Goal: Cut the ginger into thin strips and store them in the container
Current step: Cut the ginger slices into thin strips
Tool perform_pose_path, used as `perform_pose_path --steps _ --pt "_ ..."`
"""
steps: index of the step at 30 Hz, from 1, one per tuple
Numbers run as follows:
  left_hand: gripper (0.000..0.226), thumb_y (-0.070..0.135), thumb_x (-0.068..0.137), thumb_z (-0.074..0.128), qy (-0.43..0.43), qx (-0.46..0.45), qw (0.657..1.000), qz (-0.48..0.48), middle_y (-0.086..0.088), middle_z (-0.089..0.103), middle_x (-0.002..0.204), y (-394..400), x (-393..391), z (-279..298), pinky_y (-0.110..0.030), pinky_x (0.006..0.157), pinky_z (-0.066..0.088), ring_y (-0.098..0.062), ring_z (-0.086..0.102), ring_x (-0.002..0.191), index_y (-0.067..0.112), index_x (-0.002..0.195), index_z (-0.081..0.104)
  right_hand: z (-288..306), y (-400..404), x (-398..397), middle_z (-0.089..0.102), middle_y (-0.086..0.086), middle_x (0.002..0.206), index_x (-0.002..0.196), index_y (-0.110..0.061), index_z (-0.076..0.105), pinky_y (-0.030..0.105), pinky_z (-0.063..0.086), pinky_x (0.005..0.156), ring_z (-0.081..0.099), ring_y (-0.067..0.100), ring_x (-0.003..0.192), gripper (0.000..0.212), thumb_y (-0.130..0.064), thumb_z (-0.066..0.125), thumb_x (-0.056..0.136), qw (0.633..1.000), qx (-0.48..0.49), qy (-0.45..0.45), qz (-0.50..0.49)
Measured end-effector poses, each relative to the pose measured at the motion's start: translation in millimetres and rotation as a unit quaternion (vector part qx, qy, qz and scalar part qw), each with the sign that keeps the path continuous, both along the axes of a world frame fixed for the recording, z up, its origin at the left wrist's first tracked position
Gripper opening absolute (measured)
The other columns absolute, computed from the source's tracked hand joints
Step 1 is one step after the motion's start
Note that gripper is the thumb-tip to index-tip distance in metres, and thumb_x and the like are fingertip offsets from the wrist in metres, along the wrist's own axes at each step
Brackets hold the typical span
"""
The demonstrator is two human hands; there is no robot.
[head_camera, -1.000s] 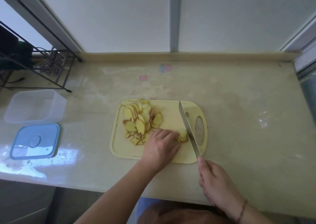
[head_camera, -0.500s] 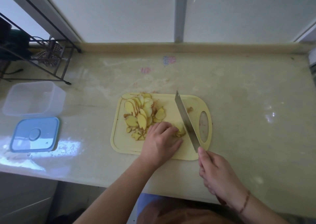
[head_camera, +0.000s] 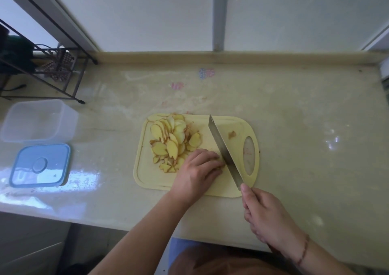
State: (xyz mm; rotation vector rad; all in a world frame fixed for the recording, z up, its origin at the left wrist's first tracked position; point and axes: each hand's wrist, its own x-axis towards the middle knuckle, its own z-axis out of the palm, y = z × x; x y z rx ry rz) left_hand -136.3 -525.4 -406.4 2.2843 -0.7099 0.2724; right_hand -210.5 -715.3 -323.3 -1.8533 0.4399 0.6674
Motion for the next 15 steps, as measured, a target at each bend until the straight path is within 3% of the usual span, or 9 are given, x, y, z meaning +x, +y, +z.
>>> perform_pose_path --steps 4,15 --pt "0.014 0.022 0.090 0.077 -0.031 0.038 0.999 -0.001 -0.002 0.071 0.107 1.9 -0.3 -1.4 -0.043 0.088 0.051 -0.027 0.062 0.104 0.011 0.098 0.079 0.5 -0.3 0.7 0.046 -0.005 0.045 0.069 -0.013 0.045 0.014 0.028 0.038 0.038 0.003 0.035 0.068 -0.080 0.030 0.071 1.000 -0.003 0.006 0.007" --pt "0.012 0.013 0.095 0.070 -0.014 0.043 0.999 -0.003 -0.004 0.071 0.110 -6.7 -4.0 6.5 -0.033 0.079 0.052 -0.023 0.059 0.084 0.006 0.103 0.075 5.2 -2.6 6.5 0.040 -0.007 0.043 0.065 -0.016 0.040 0.015 0.027 0.039 0.037 0.005 0.034 0.065 -0.079 0.027 0.072 0.999 -0.030 0.002 0.042"
